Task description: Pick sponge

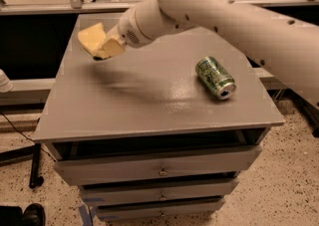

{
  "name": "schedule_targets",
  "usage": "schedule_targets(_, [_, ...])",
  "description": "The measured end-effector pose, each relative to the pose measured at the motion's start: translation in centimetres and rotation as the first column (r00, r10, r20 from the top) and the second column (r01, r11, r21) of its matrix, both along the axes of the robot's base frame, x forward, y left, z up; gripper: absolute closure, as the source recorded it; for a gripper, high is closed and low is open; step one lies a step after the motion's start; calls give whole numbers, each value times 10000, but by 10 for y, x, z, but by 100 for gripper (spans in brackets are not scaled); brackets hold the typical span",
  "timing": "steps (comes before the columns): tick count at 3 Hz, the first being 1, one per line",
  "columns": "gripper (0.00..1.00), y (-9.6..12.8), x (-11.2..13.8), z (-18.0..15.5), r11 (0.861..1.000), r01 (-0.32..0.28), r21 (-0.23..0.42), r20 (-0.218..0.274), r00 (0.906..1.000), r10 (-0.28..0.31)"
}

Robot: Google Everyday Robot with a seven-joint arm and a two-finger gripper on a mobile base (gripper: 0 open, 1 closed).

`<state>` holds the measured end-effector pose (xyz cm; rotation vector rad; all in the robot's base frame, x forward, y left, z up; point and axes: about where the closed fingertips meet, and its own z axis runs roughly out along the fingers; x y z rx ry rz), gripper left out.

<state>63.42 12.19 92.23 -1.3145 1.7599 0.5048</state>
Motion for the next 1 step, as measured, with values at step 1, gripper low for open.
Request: schedule_targets(1, [100,0,3,11,10000,-11,85,207,9998,9])
